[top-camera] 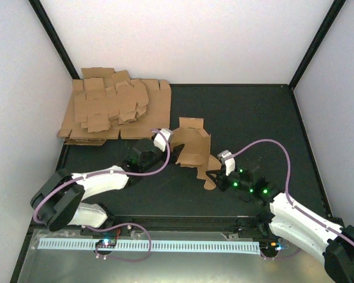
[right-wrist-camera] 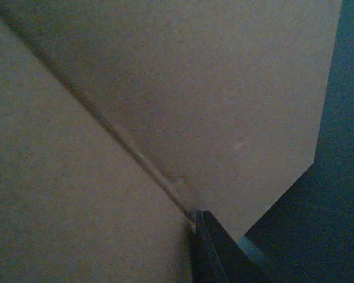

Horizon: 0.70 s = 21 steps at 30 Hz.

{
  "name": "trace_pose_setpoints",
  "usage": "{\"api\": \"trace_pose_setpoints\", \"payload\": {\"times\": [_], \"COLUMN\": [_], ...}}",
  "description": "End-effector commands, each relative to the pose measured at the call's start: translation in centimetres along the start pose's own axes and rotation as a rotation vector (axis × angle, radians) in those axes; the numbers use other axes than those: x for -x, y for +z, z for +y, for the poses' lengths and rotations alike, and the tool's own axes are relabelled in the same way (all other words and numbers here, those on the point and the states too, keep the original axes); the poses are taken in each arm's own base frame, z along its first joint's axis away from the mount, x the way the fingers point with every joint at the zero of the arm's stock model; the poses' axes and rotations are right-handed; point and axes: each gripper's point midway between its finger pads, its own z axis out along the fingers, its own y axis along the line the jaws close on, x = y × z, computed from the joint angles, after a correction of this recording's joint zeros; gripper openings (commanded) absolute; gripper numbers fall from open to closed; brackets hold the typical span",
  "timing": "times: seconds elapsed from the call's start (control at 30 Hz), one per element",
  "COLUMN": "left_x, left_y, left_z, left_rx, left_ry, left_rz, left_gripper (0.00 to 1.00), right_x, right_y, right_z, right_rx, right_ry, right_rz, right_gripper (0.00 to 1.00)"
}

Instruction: Fold the paper box

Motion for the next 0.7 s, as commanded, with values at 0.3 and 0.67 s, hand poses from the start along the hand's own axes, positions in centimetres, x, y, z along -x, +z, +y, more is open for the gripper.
{"api": "trace_pose_setpoints", "payload": {"times": [0.3,0.67], "left_x": [1.8,2.2], "left_y": [-0.4,1.9], "left_z": [1.8,2.2], "left_rx": [-0.129,-0.423], "left_ry": [0.09,0.145], "left_rz": [-0.054,-0.03], "left_gripper": [0.82,0.79], "right_x": [0.8,0.8], "right_y": [0.0,-0.1], "right_z": [0.7,0.9], "right_rx": [0.025,0.034], "right_ry": [-0.033,-0.036], "right_rz": [-0.013,-0.013], "right_gripper": [0.17,0.17]}}
